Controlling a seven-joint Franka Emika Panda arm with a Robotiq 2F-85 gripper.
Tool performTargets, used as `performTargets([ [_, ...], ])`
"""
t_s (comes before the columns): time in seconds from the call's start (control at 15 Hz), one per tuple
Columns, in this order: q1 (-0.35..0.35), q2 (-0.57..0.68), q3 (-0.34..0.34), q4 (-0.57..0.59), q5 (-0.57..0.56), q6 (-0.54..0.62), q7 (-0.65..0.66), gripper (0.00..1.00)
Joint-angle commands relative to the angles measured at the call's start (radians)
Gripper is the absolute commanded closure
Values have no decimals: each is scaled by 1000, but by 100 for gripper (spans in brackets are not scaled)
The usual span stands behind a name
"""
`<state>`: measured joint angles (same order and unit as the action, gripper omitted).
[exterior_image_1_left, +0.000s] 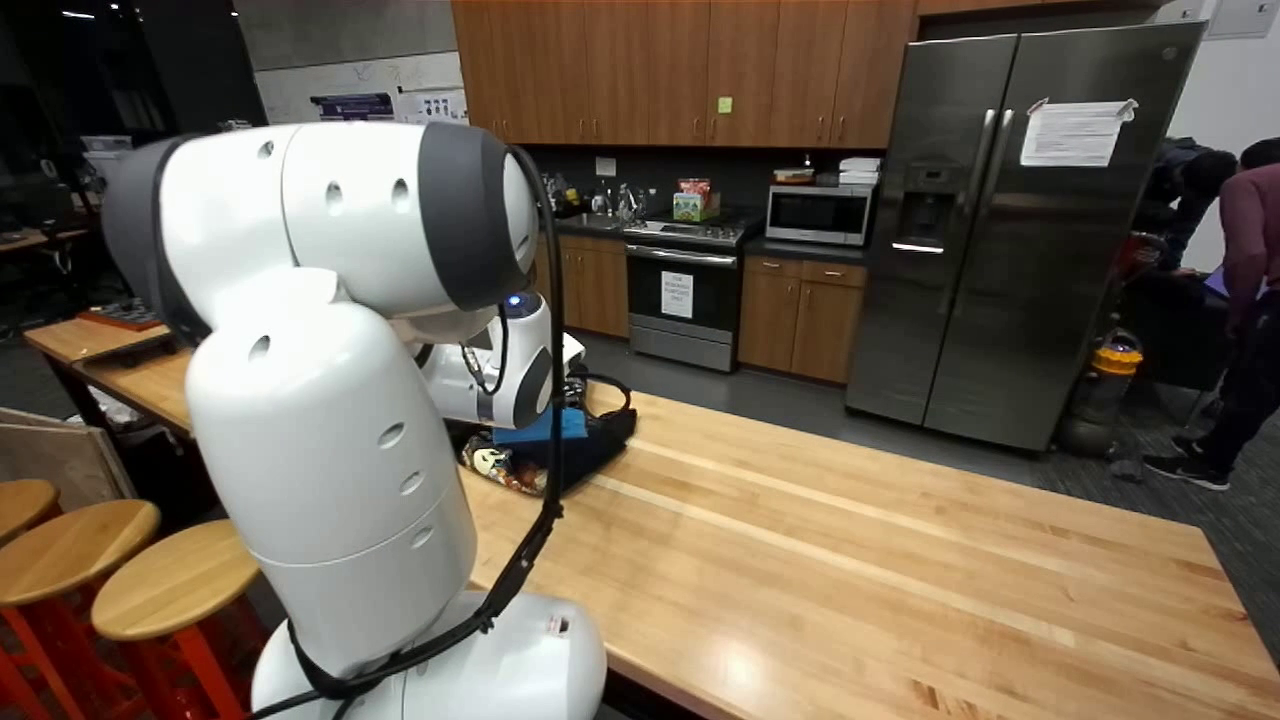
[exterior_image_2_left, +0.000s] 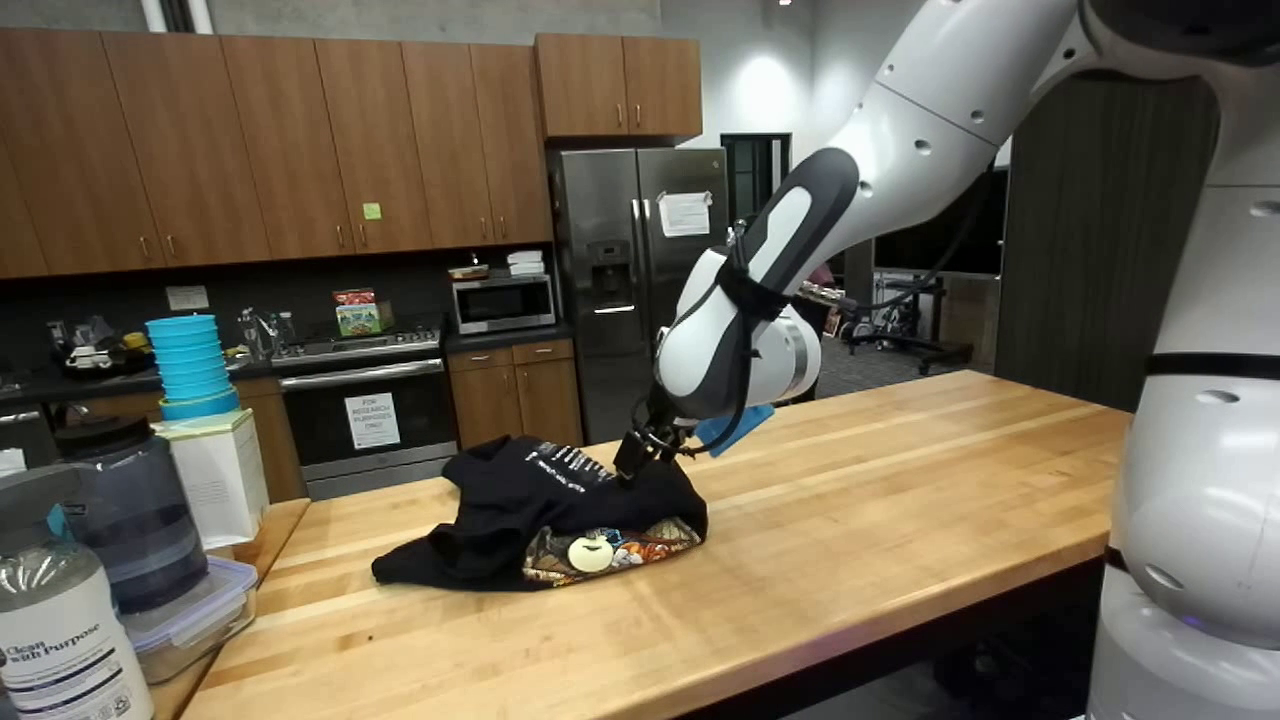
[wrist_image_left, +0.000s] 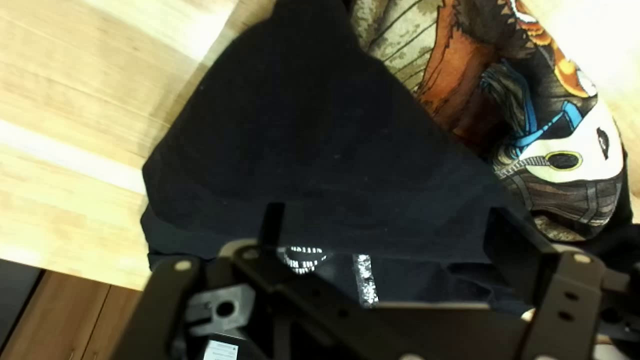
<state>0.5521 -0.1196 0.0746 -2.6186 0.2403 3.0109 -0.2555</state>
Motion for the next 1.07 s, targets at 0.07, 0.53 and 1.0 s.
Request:
performTargets([
  [0.07, 2, -48, 33, -65, -25, 74, 35, 0],
  [0.53, 1, 0, 17, -24, -2, 39, 9, 0],
  [1.0, 14, -38, 33, -46, 92, 271, 116, 0],
])
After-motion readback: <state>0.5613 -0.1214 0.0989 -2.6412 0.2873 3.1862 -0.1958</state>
